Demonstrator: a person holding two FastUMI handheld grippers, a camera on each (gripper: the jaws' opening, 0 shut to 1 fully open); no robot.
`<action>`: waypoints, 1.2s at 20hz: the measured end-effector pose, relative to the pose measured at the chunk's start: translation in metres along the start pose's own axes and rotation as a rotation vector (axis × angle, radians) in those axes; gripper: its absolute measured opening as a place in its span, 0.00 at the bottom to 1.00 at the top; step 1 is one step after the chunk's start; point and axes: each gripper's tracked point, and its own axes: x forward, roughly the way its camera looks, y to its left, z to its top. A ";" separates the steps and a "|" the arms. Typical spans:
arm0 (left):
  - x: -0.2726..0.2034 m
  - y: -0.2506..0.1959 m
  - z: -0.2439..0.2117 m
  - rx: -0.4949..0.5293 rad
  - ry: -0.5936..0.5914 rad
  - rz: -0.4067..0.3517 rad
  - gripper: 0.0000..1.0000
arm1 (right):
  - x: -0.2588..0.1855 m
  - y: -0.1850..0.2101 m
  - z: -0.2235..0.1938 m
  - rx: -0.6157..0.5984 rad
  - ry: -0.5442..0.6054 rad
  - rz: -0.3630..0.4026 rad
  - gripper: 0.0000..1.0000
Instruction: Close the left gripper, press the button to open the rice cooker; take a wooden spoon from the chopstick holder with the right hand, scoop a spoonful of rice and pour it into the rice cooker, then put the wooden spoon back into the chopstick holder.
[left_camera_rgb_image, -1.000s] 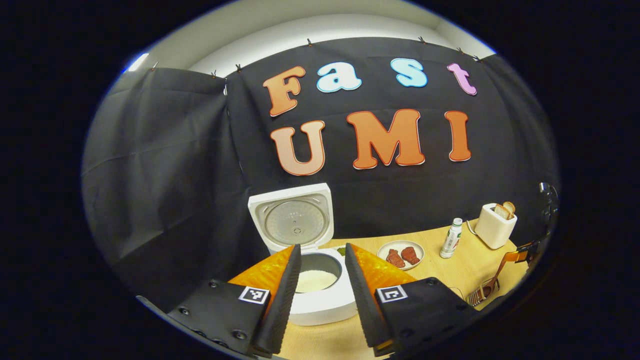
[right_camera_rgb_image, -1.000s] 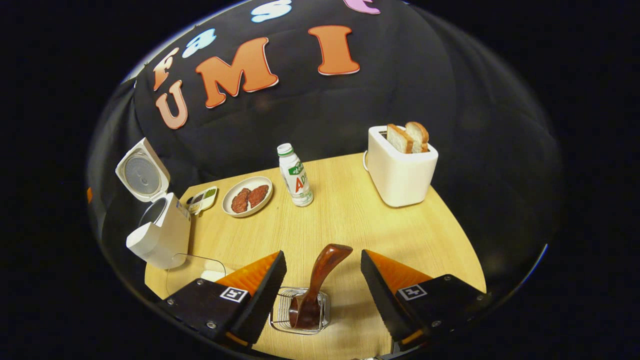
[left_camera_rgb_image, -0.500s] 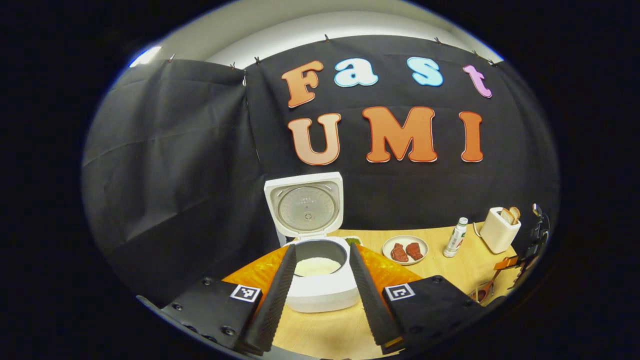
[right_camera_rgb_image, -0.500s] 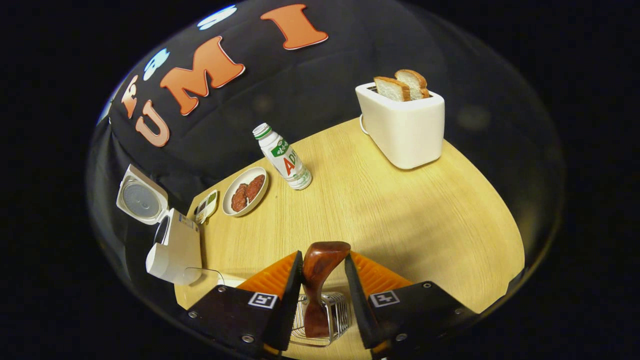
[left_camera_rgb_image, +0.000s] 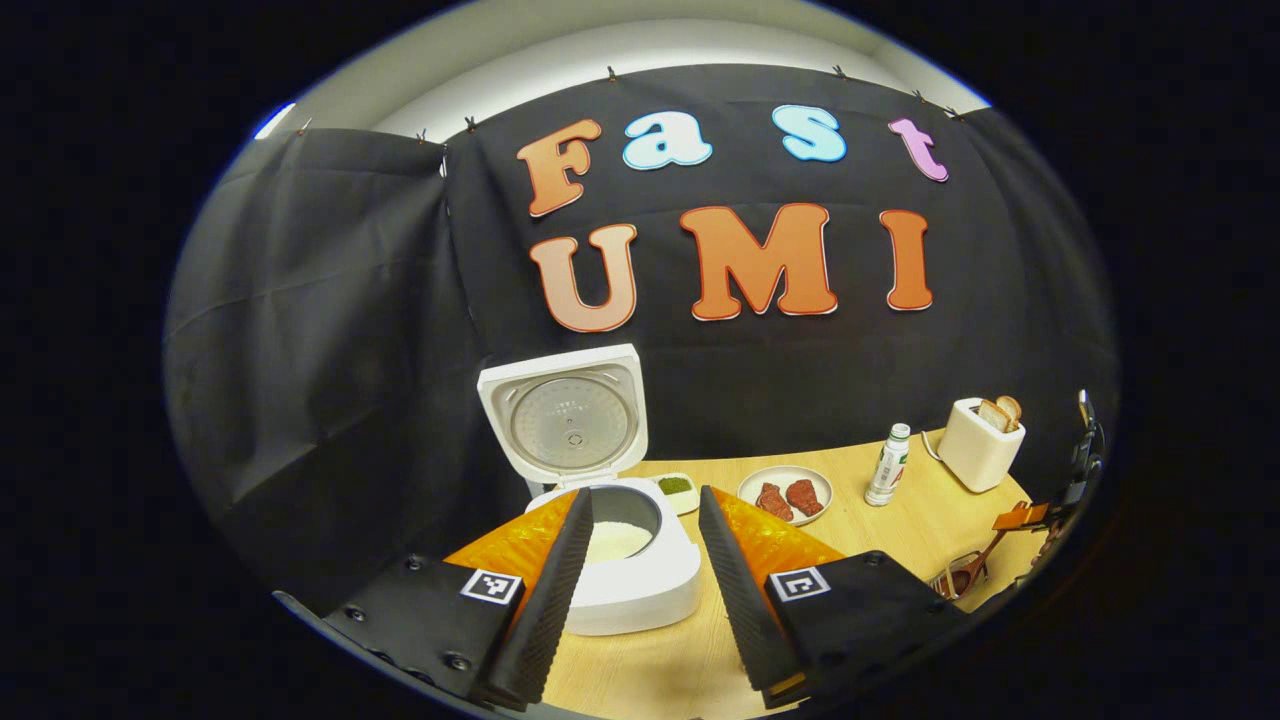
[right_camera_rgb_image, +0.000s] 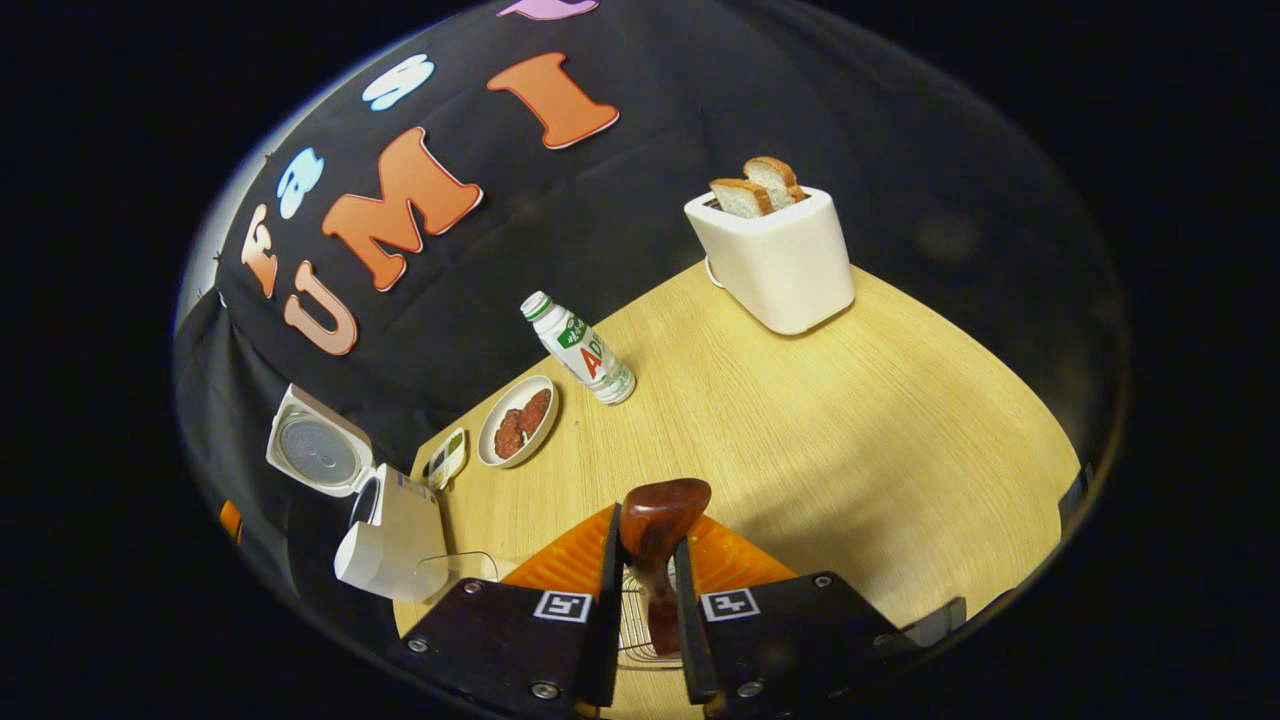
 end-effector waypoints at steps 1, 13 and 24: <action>0.004 -0.001 0.001 0.001 0.001 -0.012 0.76 | -0.004 0.002 -0.003 -0.008 -0.017 0.003 0.26; 0.026 0.001 0.001 -0.021 0.000 -0.078 0.72 | -0.012 0.011 -0.009 0.040 -0.127 -0.067 0.17; 0.025 0.020 0.003 -0.028 -0.014 -0.074 0.76 | 0.010 0.004 -0.013 -0.027 -0.129 -0.116 0.24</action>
